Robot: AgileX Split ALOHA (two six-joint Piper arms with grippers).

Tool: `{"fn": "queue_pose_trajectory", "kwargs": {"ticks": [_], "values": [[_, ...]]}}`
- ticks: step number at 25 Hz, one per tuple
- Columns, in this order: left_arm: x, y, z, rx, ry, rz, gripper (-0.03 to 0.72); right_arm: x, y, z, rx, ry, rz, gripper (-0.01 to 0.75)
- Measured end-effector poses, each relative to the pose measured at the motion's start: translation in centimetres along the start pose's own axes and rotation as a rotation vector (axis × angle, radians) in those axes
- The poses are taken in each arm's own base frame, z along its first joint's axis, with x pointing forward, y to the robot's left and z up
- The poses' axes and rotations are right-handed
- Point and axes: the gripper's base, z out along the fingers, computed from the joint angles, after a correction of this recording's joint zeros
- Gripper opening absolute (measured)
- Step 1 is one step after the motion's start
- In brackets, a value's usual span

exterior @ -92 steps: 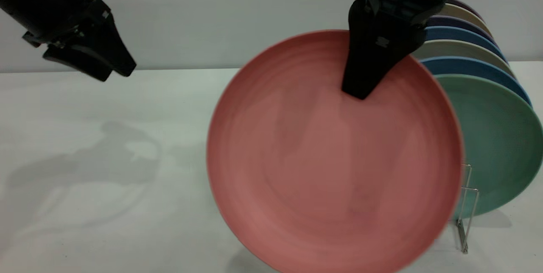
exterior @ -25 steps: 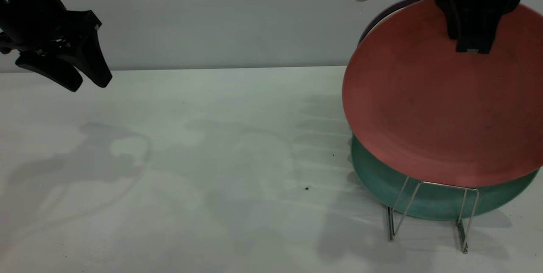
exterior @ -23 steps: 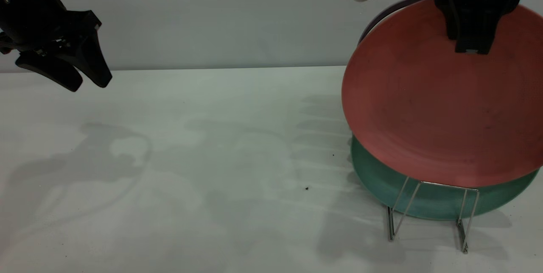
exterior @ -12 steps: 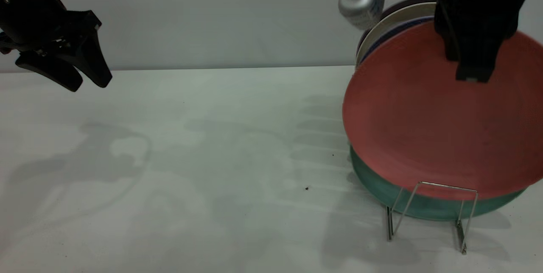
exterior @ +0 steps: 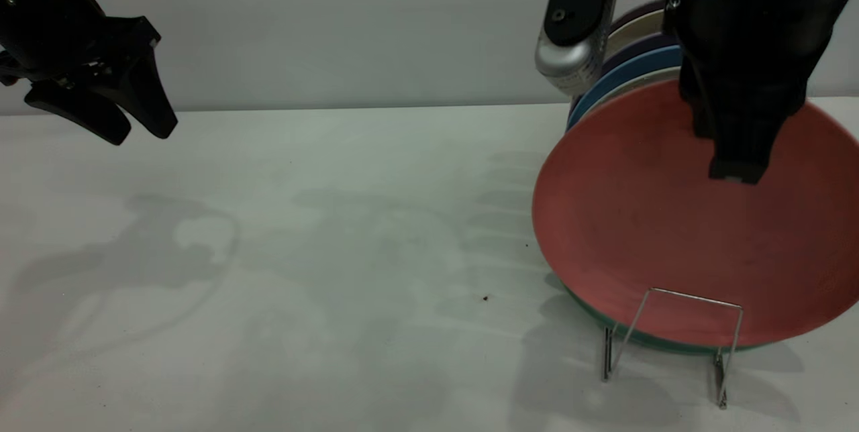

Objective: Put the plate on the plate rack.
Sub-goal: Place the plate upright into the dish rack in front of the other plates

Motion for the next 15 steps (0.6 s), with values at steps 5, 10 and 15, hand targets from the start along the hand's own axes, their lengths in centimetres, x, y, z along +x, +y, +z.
{"fn": "queue_pose_trajectory", "kwargs": {"ticks": [5,10,15], "values": [[0.01,-0.01,0.00,0.001,0.001,0.000,0.526,0.33,0.74,0.65,-0.008,-0.018,0.003,0.075],[0.02,-0.01,0.00,0.001,0.002,0.000,0.526,0.37,0.84,0.73,-0.009,-0.020,0.024,0.088],[0.02,-0.01,0.00,0.001,0.003,0.000,0.526,0.37,0.98,0.72,-0.025,-0.020,0.046,0.201]]}}
